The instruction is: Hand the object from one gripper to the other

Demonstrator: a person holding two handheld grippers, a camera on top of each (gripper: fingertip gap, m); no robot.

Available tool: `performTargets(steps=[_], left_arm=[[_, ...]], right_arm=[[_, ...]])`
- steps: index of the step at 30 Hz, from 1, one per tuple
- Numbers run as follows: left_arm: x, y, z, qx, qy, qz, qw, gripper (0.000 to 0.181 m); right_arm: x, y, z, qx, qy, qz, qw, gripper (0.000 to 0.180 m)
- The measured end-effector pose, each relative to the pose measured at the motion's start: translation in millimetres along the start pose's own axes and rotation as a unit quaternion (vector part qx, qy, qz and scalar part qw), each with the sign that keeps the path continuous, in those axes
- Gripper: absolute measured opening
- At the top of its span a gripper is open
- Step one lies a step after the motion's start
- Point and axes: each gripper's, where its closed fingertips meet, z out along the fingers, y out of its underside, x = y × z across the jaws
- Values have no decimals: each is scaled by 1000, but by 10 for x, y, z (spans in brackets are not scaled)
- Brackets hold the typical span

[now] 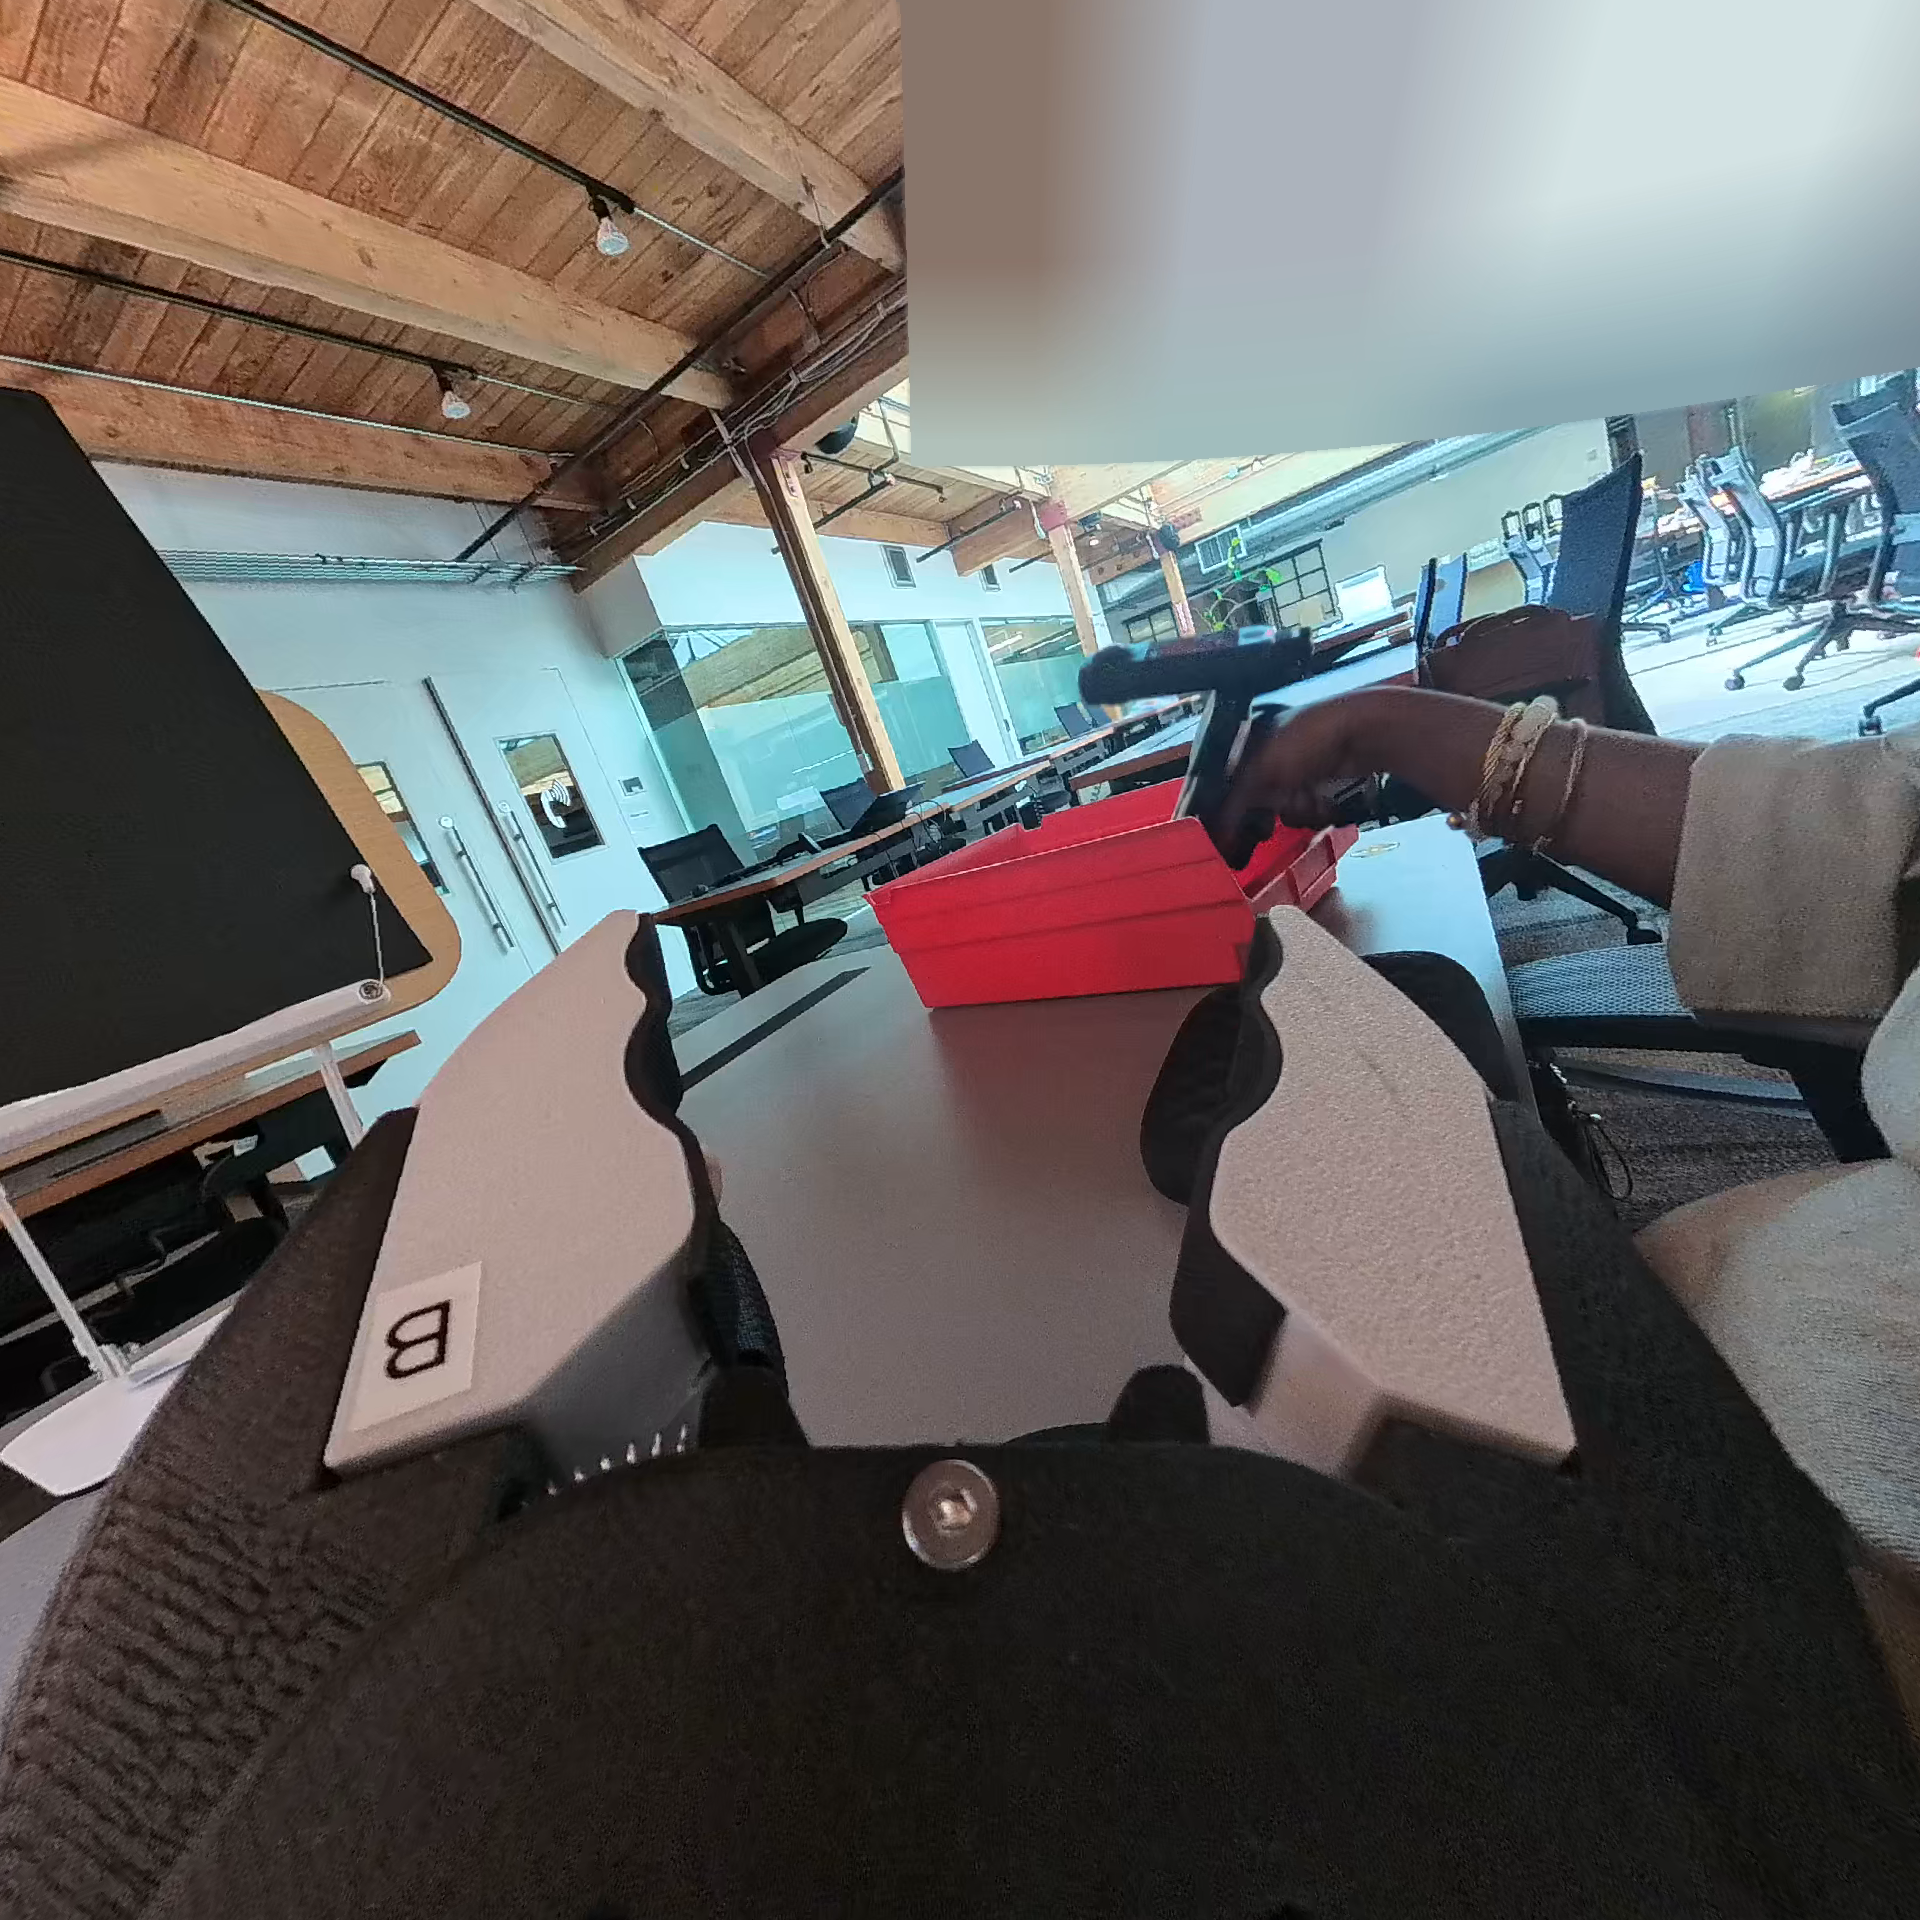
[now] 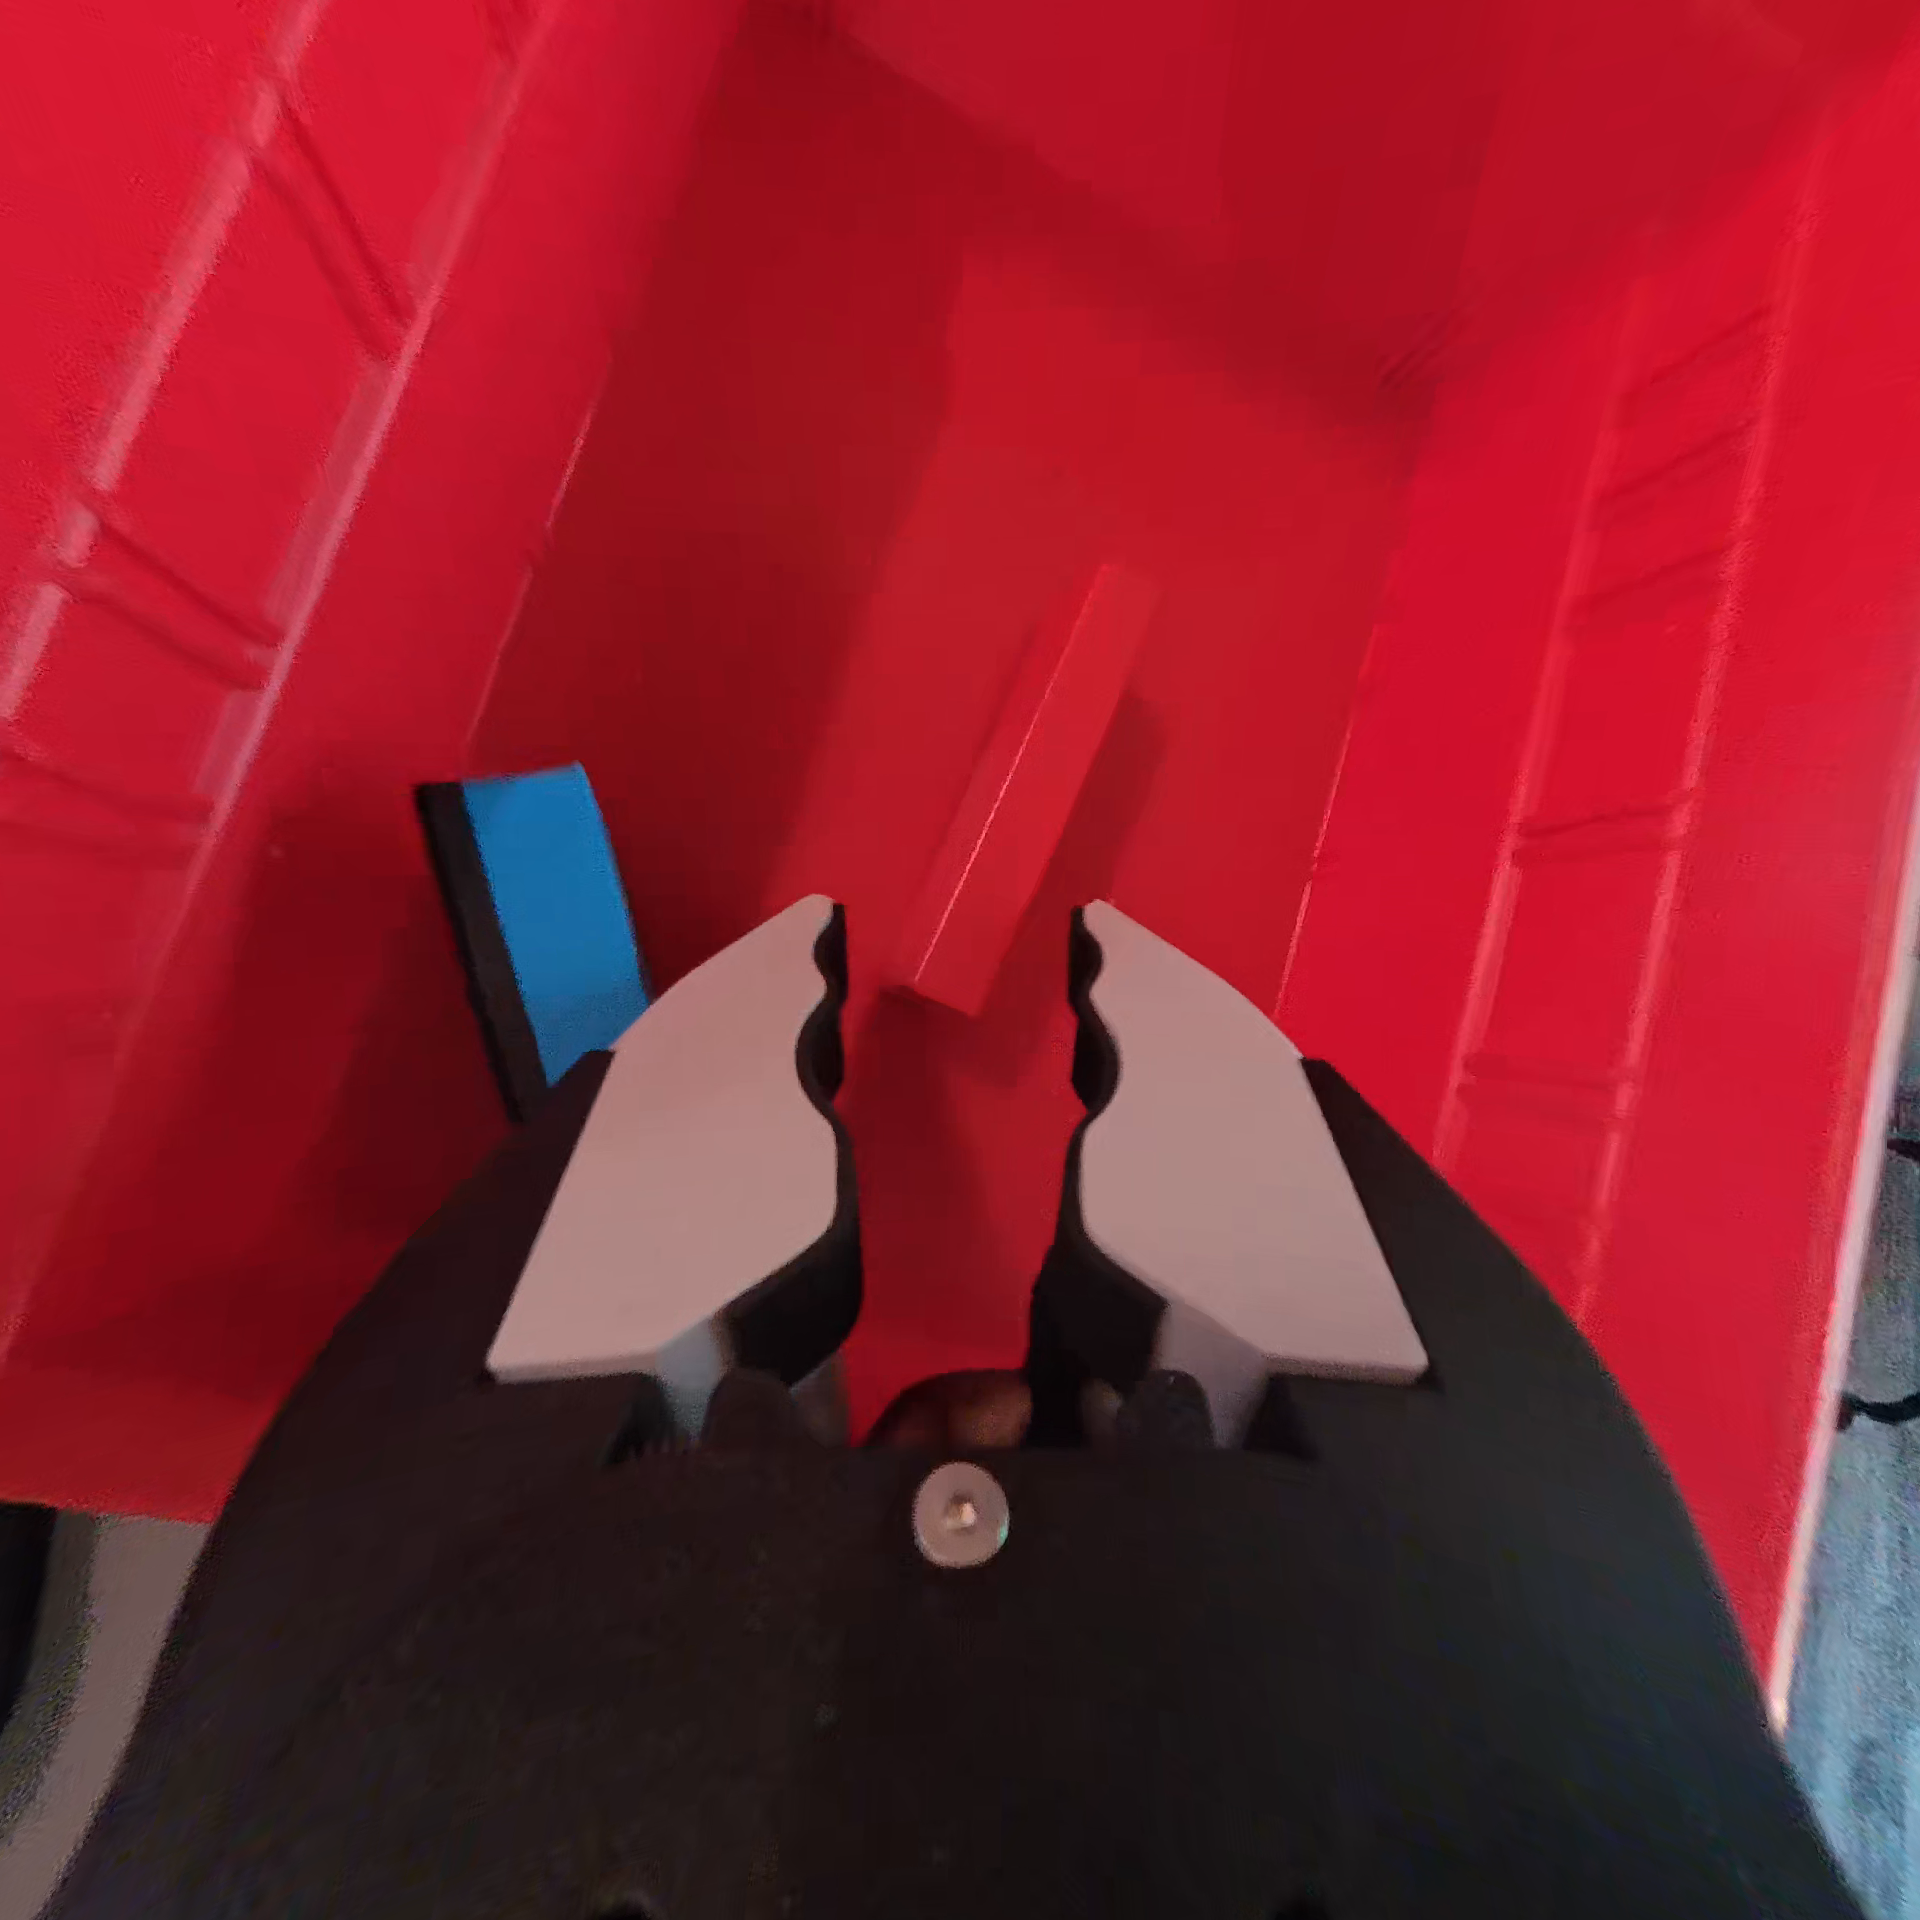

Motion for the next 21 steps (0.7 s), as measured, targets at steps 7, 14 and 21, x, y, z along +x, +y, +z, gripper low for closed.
performTargets(steps=[7,14,21], left_arm=[[-4,-2,1,0,-1,0,1000,104],[-22,-90,-15,18,-12,-9,1000,97],[-206,-566,-78,54,-56,-80,994,90]], right_arm=[[75,-876,-897,304,52,64,949,92],[-1124,-1299,-1915,514,-191,70,834,134],[-2241,-1084,-1809,521,-305,5,797,146]])
